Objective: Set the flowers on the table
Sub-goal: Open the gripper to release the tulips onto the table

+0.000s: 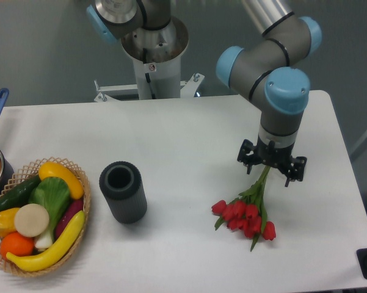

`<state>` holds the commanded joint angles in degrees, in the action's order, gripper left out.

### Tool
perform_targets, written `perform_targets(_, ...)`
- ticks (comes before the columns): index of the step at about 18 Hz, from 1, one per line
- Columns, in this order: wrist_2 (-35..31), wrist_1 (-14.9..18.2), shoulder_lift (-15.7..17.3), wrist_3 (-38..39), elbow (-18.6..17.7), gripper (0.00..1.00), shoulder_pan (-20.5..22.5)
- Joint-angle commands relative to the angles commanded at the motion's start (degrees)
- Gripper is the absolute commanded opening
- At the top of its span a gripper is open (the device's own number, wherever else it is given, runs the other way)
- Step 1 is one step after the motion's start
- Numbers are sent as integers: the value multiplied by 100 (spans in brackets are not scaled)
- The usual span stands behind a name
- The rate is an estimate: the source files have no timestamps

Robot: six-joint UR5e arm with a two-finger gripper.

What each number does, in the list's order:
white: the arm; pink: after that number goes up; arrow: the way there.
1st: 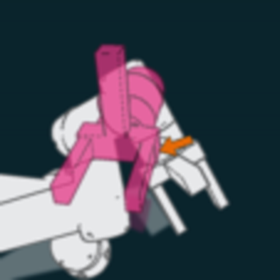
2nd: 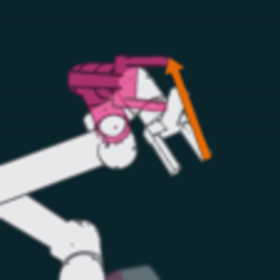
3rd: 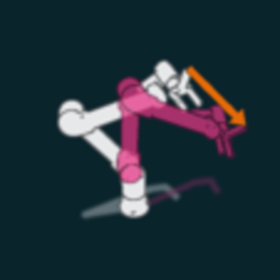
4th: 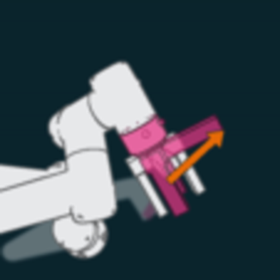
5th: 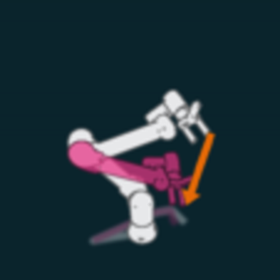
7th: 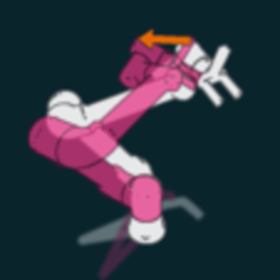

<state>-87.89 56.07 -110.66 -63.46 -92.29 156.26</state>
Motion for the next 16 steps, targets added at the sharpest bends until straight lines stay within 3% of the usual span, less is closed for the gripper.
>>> perform_targets(16, -18, -17, 123, -334, -211, 100, 150)
